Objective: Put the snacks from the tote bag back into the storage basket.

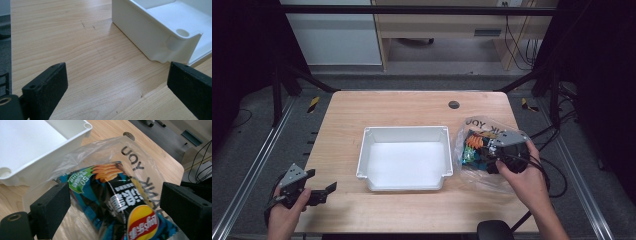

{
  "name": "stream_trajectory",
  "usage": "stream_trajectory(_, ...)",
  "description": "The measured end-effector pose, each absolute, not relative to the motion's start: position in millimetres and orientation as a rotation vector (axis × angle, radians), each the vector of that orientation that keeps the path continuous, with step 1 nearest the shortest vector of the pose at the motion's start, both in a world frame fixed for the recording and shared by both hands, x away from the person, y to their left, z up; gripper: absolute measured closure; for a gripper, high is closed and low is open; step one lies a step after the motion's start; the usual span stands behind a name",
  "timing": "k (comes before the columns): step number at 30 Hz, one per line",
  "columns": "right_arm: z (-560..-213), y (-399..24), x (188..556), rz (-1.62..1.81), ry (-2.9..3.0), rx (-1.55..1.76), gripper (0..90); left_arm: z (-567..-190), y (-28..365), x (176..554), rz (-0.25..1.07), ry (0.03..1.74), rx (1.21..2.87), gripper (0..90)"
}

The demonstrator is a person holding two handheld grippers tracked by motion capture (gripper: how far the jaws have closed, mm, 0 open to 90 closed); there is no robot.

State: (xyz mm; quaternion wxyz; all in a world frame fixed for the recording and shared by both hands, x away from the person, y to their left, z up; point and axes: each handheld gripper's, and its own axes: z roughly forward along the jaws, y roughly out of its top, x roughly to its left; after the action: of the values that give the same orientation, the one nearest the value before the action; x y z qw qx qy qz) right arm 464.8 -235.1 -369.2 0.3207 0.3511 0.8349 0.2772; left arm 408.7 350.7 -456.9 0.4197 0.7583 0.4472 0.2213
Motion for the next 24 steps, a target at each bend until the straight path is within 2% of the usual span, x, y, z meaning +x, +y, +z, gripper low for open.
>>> stream_trajectory(8,-351.8,-247.3,477.9,0.7,2.238,0.897,10.7,-457.6,347.1,410.9,0.55,1.107,1.926,2.6)
stream_trajectory(24,-334.5,-255.5,501.5,0.641,2.327,0.845,13.0,-457.5,355.6,409.3,0.557,1.146,1.874,2.6)
